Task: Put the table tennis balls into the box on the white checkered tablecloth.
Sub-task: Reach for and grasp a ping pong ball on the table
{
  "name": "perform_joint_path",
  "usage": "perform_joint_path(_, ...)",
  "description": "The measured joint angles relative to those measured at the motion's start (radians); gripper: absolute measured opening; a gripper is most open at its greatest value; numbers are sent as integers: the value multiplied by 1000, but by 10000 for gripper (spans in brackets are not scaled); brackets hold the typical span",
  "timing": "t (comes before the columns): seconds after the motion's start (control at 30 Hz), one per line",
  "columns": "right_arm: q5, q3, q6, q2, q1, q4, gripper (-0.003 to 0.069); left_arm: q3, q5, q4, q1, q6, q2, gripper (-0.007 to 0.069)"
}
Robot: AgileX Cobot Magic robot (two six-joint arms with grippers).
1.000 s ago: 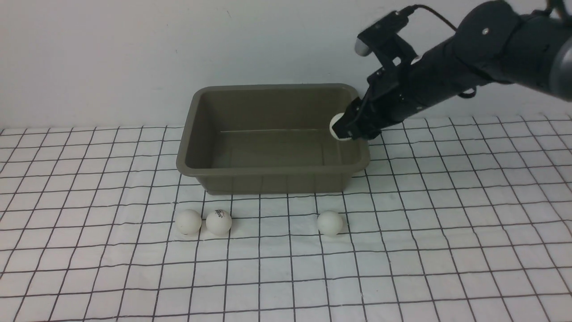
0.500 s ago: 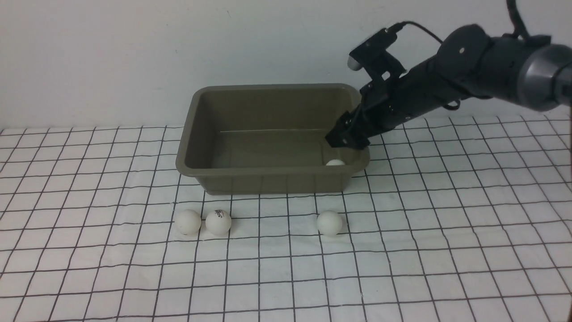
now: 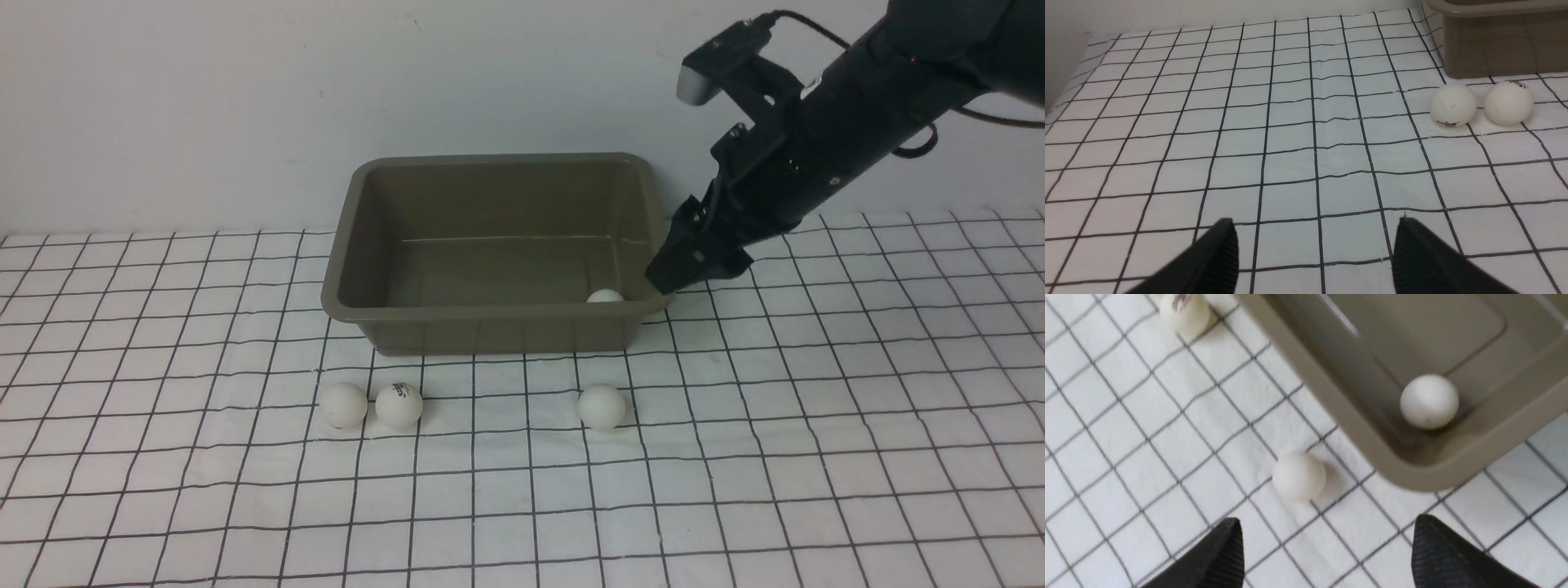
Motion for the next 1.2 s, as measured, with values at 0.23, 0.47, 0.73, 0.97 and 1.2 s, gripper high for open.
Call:
perform_joint_path(0.23, 42, 15, 62, -74, 1, -46, 495, 0, 0, 0, 0, 0, 0, 459)
perform_joint_path(0.47, -21, 183, 81, -177, 83, -9, 495, 0, 0, 0, 0, 0, 0, 459)
perform_joint_path(0.73, -440, 415, 184, -158, 254, 3, 495, 0, 0, 0, 0, 0, 0, 459)
perform_joint_path(0.97, -649, 449, 440, -14, 279, -86, 494, 0, 0, 0, 0, 0, 0, 459)
perform_joint_path(1.2, -741, 449, 556, 46, 279, -191, 494, 0, 0, 0, 0, 0, 0, 459)
